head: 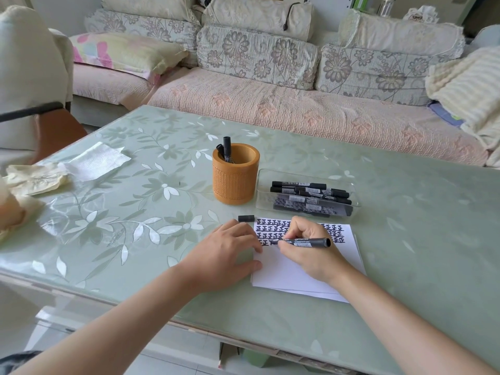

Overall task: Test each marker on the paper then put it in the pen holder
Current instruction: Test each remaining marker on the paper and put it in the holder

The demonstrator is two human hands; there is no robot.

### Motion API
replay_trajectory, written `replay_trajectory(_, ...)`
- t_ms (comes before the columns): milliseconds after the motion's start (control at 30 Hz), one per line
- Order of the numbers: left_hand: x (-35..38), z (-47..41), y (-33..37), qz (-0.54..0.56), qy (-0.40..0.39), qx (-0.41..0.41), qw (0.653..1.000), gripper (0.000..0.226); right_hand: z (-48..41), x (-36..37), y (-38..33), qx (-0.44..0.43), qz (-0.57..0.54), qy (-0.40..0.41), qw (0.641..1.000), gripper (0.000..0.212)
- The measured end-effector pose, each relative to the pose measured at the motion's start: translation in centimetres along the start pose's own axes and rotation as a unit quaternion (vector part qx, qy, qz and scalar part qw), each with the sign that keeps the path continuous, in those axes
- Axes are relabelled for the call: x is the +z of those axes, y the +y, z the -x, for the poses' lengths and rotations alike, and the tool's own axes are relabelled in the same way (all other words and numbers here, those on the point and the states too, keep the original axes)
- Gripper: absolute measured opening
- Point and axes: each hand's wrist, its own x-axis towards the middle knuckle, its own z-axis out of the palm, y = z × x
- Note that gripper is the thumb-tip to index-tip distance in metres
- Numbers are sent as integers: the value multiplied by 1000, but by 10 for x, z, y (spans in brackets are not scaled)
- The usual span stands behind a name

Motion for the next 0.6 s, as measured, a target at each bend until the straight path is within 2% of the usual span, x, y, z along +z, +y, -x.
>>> replay_trajectory(333, 0, 0, 0, 4, 2, -3, 1000, 26, 0, 1, 1, 0, 0, -1, 1000, 28)
replay_trajectory(600, 1, 0, 0, 5, 5, -1, 1000, 26, -1, -1, 1, -20, 25, -24, 999, 20)
